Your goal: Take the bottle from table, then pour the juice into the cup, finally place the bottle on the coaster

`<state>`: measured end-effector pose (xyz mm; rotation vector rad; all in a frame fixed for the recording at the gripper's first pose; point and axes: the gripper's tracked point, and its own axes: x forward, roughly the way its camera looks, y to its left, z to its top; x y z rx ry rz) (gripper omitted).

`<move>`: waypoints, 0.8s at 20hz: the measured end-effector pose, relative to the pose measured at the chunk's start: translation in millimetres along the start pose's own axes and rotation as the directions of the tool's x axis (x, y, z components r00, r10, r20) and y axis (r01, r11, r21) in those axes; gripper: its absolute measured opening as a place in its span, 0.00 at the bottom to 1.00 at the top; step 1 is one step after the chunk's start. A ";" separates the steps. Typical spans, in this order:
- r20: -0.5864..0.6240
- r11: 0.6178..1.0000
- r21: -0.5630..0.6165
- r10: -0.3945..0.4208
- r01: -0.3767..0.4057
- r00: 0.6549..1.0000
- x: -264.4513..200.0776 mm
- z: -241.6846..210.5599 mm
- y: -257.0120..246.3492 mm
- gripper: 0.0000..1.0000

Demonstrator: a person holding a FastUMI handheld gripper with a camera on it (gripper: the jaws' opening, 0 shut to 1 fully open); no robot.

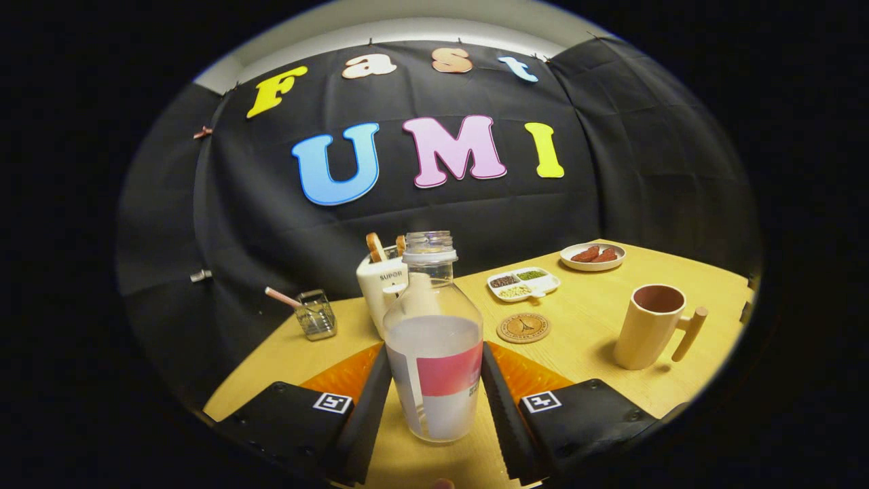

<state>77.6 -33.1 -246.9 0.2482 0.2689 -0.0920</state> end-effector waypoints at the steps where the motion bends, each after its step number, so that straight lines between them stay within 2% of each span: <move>1: 0.007 0.999 0.049 0.006 -0.006 1.000 -2.3 10.9 0.0 0.75; 4: 0.004 0.983 0.182 -0.010 0.009 1.000 -7.0 31.9 -12.2 0.75; 9: -0.030 0.947 0.317 -0.048 0.055 0.998 -10.8 54.3 -53.5 0.74; 14: -0.079 0.841 0.536 -0.034 0.071 0.996 -4.2 56.1 -90.5 0.74; 16: -0.100 0.796 0.596 -0.050 0.100 0.994 -2.8 49.8 -105.9 0.74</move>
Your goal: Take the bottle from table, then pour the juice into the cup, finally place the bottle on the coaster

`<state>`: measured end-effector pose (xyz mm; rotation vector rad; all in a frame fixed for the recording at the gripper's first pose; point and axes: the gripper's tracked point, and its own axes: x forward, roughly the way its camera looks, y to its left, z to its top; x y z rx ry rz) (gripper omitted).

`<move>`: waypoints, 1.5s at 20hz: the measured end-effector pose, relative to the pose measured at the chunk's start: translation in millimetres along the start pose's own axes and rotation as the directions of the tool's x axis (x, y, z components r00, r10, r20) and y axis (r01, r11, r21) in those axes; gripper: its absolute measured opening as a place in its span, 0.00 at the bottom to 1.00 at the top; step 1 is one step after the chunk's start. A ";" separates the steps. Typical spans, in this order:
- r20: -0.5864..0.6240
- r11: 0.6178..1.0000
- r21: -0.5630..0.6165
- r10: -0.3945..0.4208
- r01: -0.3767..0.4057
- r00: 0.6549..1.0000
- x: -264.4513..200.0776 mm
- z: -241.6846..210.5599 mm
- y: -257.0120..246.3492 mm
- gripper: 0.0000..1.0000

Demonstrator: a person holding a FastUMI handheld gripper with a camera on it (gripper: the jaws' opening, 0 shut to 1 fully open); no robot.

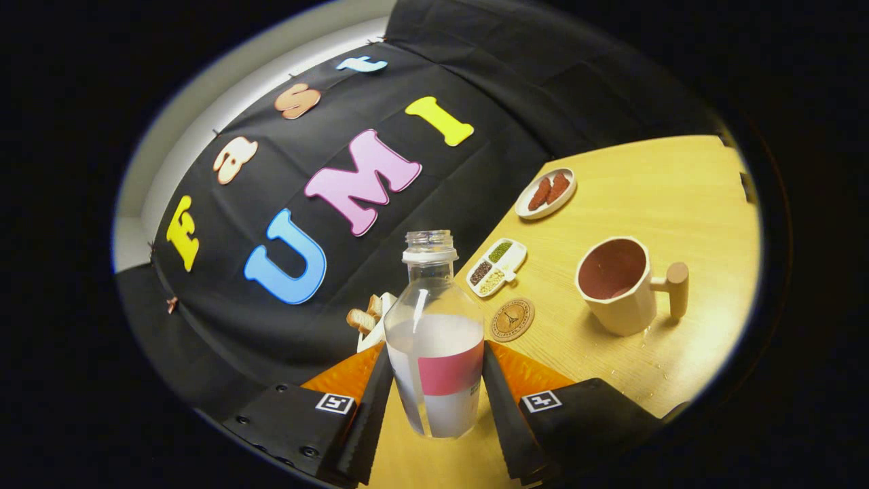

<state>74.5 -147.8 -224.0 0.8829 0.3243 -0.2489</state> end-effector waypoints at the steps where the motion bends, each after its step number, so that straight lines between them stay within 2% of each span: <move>1: -0.002 0.999 0.039 -0.010 0.010 1.000 2.0 2.5 -6.1 0.74; 6: -0.033 0.974 0.226 -0.025 0.032 0.999 5.4 4.3 -23.8 0.74; 13: -0.061 0.925 0.376 -0.029 0.050 0.998 8.3 -0.9 -42.4 0.74; 21: -0.059 0.865 0.498 -0.039 0.063 0.997 14.1 2.7 -49.7 0.74; 30: -0.051 0.816 0.574 -0.049 0.069 0.998 22.3 9.8 -49.9 0.74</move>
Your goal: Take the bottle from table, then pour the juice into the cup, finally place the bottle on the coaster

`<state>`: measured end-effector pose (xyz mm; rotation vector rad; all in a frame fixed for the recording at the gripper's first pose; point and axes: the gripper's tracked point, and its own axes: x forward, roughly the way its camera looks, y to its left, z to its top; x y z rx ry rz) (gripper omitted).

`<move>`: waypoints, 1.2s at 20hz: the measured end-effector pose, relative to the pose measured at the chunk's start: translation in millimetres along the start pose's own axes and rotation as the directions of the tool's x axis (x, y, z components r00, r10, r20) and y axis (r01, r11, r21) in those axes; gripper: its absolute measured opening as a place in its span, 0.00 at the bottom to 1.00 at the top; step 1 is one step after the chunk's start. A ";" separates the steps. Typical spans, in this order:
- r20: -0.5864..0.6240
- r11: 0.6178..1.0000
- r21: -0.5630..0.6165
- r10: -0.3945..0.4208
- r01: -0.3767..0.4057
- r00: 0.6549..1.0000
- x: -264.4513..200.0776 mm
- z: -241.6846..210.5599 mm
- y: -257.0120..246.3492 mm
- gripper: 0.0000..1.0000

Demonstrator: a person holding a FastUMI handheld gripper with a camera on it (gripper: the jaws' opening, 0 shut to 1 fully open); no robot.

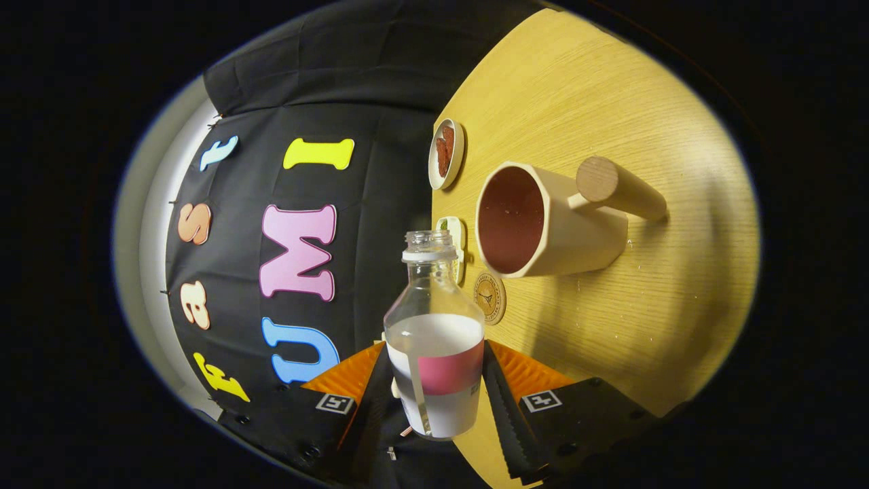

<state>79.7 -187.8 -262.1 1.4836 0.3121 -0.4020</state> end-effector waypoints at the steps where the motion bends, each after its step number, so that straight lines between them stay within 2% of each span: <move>1: 0.004 1.000 0.008 0.002 -0.002 1.000 0.7 0.9 0.3 0.74; 11: 0.015 0.998 0.071 0.001 -0.002 1.000 -1.5 9.0 -3.1 0.74; 18: 0.002 0.987 0.163 0.013 -0.013 1.000 -0.6 2.1 2.9 0.74; 24: -0.020 0.980 0.197 0.016 -0.012 1.000 -6.8 -4.6 -1.2 0.74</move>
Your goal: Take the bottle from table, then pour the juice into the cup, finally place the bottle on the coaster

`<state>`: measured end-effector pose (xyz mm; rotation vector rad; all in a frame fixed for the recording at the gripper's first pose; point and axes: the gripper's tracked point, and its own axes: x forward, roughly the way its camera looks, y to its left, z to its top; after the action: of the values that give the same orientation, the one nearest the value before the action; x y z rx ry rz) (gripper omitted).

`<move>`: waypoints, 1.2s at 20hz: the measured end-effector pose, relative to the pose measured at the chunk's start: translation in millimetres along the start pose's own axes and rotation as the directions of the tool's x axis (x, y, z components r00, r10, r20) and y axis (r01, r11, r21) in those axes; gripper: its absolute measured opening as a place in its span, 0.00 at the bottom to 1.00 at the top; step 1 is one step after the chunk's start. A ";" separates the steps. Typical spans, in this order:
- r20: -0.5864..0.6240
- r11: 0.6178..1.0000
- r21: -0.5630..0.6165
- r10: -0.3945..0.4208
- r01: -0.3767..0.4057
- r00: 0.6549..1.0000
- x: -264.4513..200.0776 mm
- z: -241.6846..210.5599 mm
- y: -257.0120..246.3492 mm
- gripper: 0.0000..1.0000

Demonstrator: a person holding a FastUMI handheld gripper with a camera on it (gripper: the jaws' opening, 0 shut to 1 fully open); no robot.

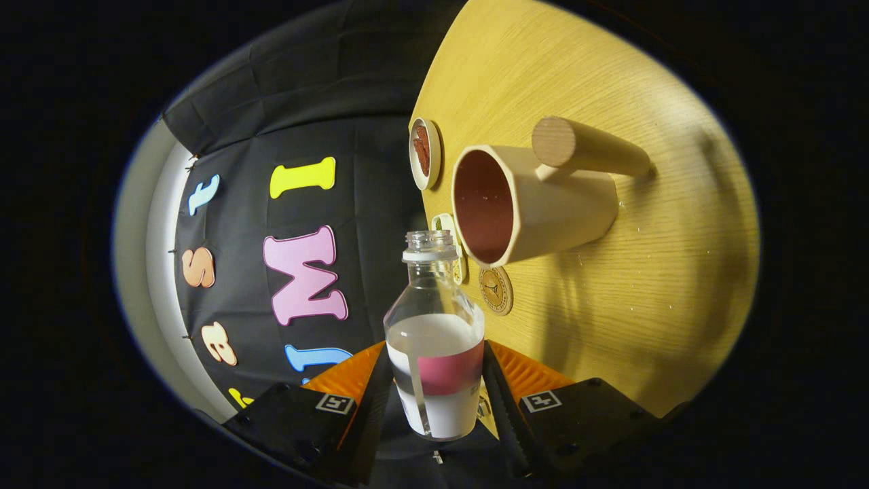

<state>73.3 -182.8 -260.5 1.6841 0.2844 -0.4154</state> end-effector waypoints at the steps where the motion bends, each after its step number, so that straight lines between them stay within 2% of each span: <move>1: -0.002 1.000 0.007 -0.001 0.001 1.000 -1.2 0.8 0.4 0.74; 24: 0.033 0.978 0.207 0.029 -0.035 0.999 -5.7 6.5 11.8 0.74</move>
<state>72.4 -190.8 -248.3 1.8824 0.1972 -0.4580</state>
